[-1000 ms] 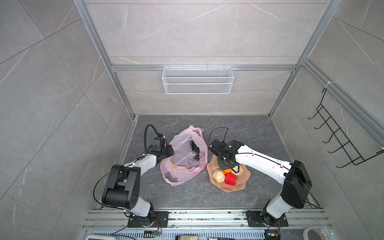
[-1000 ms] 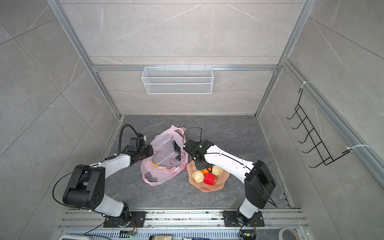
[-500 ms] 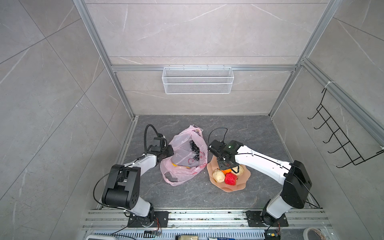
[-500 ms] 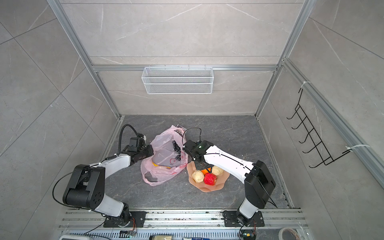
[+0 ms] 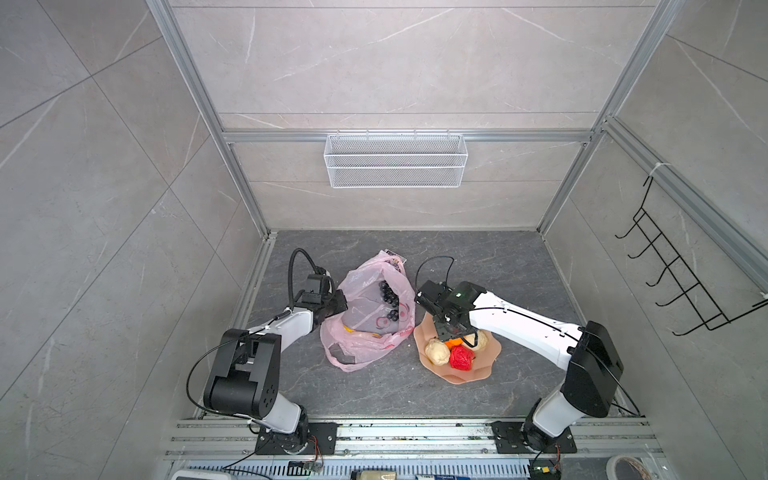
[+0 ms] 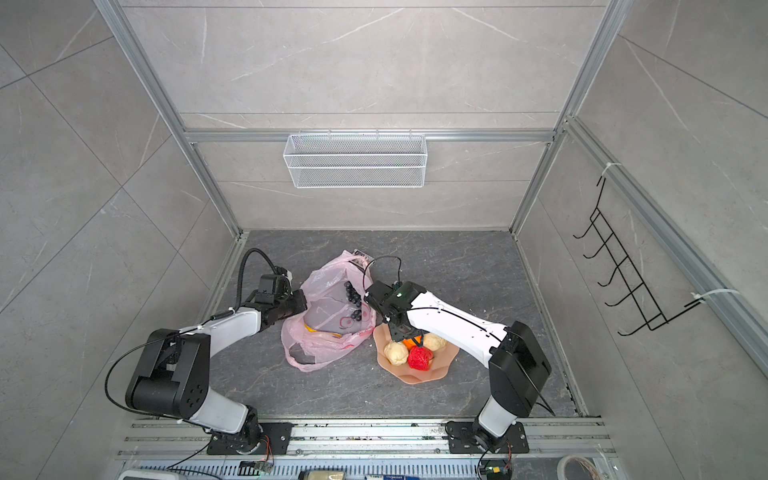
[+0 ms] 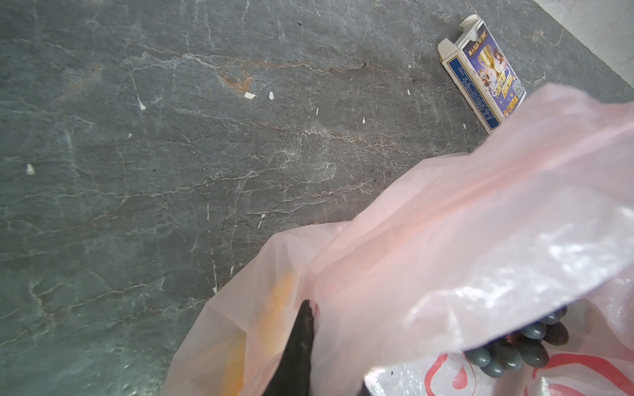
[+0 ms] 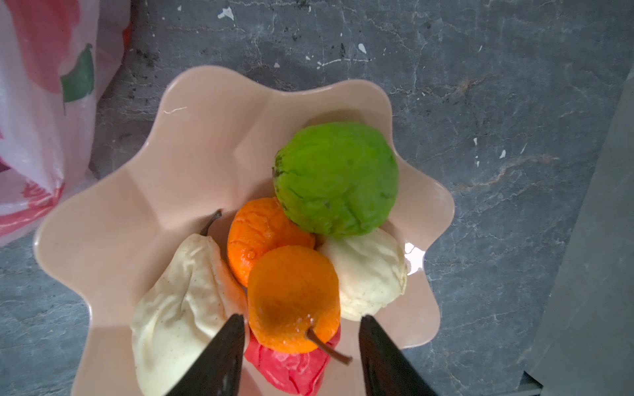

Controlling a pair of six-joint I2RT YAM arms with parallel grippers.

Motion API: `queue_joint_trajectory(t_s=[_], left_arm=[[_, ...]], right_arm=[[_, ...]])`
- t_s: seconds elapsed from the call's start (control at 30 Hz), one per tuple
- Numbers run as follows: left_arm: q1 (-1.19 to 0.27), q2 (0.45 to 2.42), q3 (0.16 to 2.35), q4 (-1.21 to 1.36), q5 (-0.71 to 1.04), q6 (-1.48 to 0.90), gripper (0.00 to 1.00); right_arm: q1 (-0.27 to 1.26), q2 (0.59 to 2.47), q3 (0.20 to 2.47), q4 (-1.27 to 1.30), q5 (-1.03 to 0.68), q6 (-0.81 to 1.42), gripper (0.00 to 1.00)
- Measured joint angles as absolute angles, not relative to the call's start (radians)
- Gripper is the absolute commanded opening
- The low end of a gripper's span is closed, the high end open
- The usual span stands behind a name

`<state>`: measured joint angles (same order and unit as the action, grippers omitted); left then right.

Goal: Take the fake fruits out of the plastic bag
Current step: 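Lower the orange into the bowl and open the right gripper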

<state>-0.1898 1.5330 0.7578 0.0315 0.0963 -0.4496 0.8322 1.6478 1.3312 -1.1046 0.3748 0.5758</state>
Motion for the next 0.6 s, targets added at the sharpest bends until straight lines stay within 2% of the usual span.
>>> queue_joint_trajectory(t_s=[0.33,0.6], left_arm=[[-0.190,1.533,0.758,0.031,0.096,-0.450,0.10],[-0.190,1.533,0.758,0.031,0.096,-0.450,0.10]], right_arm=[[0.859,1.647,1.348,-1.107,0.399,0.583,0.73],[0.876,1.597,1.362,-1.126,0.440,0.592,0.74]])
